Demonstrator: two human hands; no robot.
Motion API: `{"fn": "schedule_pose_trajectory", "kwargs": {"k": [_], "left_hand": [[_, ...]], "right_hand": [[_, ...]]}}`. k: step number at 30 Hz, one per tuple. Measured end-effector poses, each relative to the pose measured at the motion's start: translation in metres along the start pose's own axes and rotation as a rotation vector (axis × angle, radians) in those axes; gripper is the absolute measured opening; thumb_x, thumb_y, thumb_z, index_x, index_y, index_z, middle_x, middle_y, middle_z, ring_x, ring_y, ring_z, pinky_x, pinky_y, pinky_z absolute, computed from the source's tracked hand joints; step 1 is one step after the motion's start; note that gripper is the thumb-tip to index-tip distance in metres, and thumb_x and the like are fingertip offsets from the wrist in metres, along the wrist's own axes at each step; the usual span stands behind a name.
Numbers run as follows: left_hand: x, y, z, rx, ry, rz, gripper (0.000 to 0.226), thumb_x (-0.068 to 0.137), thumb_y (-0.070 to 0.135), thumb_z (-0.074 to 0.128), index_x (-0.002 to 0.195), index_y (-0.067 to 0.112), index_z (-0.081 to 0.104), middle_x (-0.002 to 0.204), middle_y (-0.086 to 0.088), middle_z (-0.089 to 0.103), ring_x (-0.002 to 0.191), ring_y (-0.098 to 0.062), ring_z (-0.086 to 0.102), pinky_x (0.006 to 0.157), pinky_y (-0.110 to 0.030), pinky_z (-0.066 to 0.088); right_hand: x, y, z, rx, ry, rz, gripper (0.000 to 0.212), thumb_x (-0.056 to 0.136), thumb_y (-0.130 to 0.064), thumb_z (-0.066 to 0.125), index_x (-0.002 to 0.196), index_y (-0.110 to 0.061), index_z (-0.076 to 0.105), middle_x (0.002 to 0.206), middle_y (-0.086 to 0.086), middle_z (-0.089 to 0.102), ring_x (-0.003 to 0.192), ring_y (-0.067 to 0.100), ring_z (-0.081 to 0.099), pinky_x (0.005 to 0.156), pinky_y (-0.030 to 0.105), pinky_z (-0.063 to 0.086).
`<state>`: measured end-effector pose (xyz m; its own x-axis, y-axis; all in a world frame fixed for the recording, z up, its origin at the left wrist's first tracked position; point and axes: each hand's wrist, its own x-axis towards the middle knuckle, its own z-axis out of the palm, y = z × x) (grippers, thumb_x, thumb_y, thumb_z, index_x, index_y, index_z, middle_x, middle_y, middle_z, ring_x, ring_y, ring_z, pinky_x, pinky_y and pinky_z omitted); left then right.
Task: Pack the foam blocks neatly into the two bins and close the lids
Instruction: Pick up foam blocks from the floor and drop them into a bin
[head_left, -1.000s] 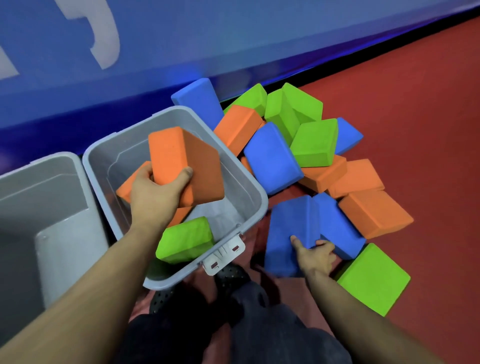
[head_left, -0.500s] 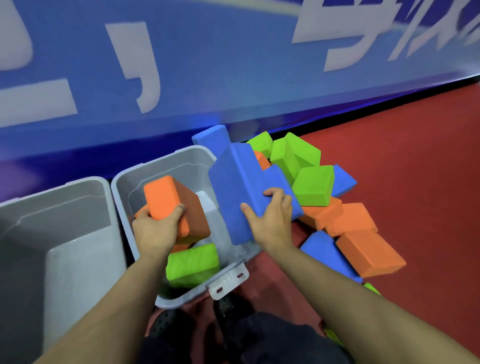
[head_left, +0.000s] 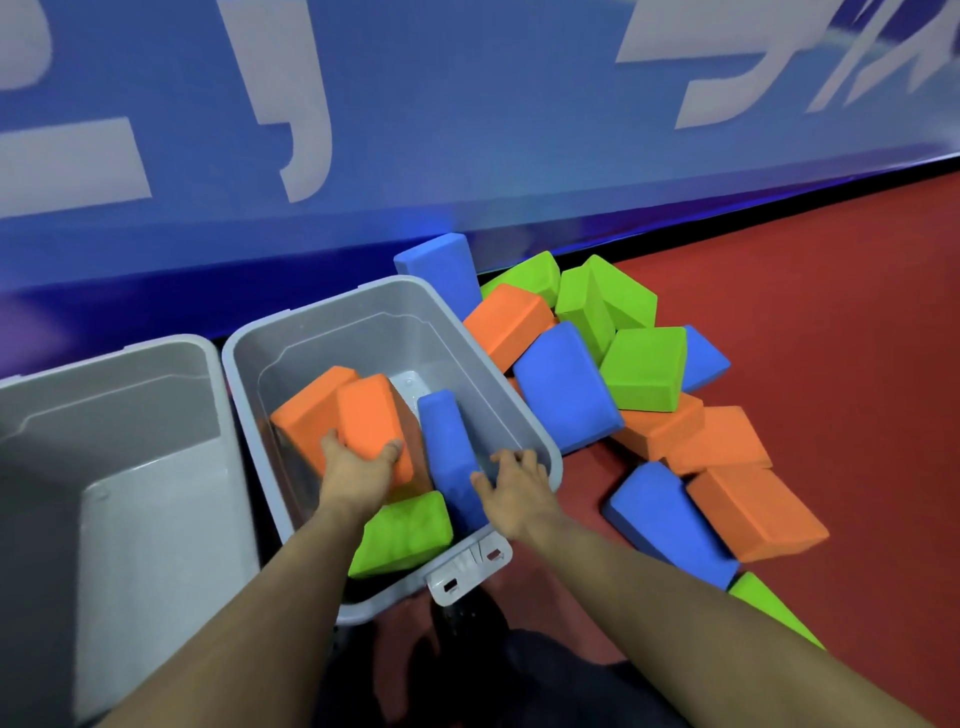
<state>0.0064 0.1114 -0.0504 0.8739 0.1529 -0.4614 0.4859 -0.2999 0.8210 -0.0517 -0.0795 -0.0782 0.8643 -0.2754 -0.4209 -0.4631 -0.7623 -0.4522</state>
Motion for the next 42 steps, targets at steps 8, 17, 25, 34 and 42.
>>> {"fn": "schedule_pose_trajectory", "kwargs": {"k": [8, 17, 25, 34, 42], "left_hand": [[-0.002, 0.0, 0.003, 0.285, -0.172, 0.079, 0.078, 0.094, 0.044, 0.067, 0.158, 0.018, 0.031, 0.152, -0.018, 0.043, 0.127, -0.037, 0.056, 0.106, -0.052, 0.048], [-0.053, 0.046, 0.059, 0.333, -0.301, 0.444, 0.062, 0.098, 0.038, 0.064, 0.151, 0.014, 0.042, 0.154, -0.004, 0.046, 0.142, -0.021, 0.044, 0.119, -0.04, 0.035], [-0.053, 0.053, 0.099, 0.327, -0.306, 0.515, 0.063, 0.095, 0.047, 0.065, 0.151, 0.029, 0.042, 0.15, 0.008, 0.045, 0.138, -0.011, 0.044, 0.116, -0.035, 0.037], [-0.028, 0.041, 0.117, 0.318, -0.248, 0.487, 0.058, 0.095, 0.047, 0.065, 0.148, 0.036, 0.044, 0.144, 0.022, 0.046, 0.129, 0.001, 0.044, 0.103, -0.02, 0.033], [-0.02, 0.032, 0.124, 0.329, -0.245, 0.401, 0.06, 0.095, 0.047, 0.065, 0.148, 0.031, 0.044, 0.143, 0.016, 0.048, 0.133, -0.006, 0.046, 0.112, -0.027, 0.036]], "right_hand": [[-0.015, 0.017, -0.018, 0.101, 0.069, -0.008, 0.051, 0.102, -0.047, 0.047, 0.144, -0.019, 0.045, 0.146, 0.006, 0.038, 0.134, 0.028, 0.043, 0.113, 0.04, 0.037], [-0.008, 0.097, -0.071, 0.199, 0.254, 0.108, 0.063, 0.095, -0.049, 0.061, 0.147, -0.016, 0.045, 0.145, 0.013, 0.045, 0.136, 0.031, 0.047, 0.111, 0.043, 0.039], [0.077, 0.142, -0.093, 0.235, 0.207, 0.193, 0.085, 0.084, -0.055, 0.073, 0.153, -0.019, 0.038, 0.144, 0.021, 0.05, 0.132, 0.036, 0.051, 0.111, 0.043, 0.041], [0.156, 0.182, -0.059, 0.208, 0.202, 0.379, 0.089, 0.08, -0.072, 0.066, 0.15, -0.023, 0.043, 0.151, 0.023, 0.038, 0.142, 0.041, 0.034, 0.118, 0.045, 0.03], [0.161, 0.17, -0.013, 0.479, 0.148, 0.284, 0.063, 0.076, -0.047, 0.085, 0.115, -0.016, 0.046, 0.126, 0.014, 0.057, 0.116, 0.033, 0.059, 0.1, 0.04, 0.046]]}}
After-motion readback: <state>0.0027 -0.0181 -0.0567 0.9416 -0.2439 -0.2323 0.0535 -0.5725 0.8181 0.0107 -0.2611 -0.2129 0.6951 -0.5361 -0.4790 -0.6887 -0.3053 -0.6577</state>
